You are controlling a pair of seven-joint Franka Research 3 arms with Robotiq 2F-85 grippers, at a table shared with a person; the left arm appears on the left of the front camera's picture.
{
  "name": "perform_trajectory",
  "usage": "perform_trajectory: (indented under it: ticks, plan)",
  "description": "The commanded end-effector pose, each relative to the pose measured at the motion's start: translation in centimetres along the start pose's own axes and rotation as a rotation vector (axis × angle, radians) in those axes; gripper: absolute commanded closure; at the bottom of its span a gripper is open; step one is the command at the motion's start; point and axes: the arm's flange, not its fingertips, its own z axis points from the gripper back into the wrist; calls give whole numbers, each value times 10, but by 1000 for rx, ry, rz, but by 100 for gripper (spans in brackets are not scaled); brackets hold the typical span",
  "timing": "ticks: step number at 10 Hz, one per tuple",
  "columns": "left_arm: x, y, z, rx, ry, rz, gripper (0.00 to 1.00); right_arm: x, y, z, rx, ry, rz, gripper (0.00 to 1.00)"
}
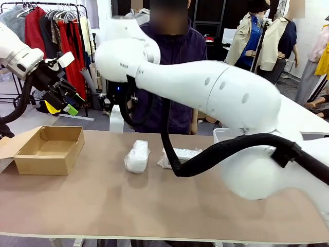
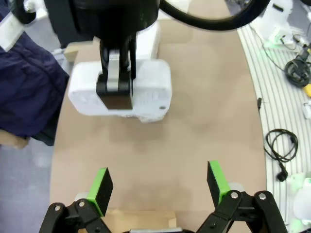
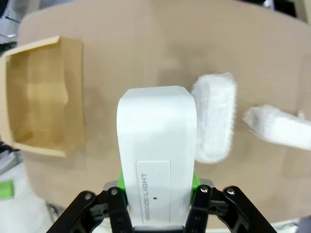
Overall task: Separate and place wrapped and unwrapped clocks.
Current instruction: Pick up the Digital clock indicated by the person.
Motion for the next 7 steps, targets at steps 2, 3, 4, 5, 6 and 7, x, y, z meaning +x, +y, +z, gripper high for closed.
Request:
perform_trajectory:
  ticks: [2,3,4,5,6,7]
  plan:
    - [-1,-1,2,-4,-5,-12,0,-59,-50,31,-42,-91,16,100]
    - [-1,-1,2,-4,-5,-12,0,-62,-56,45,-35,-116,4,100]
    - [-1,-1,2,-4,-5,-12,0,-63,-61,54,-30,-135,-10,100]
    - [-1,-1,2,-4,-5,-12,0,-63,-65,60,-24,-153,-20,100]
    - [-1,-1,2,-4,-5,-12,0,-63,-70,67,-22,-165,-30,100]
    - [-1,-1,2,-4,-5,-12,0,-62,-78,78,-10,-178,-48,100]
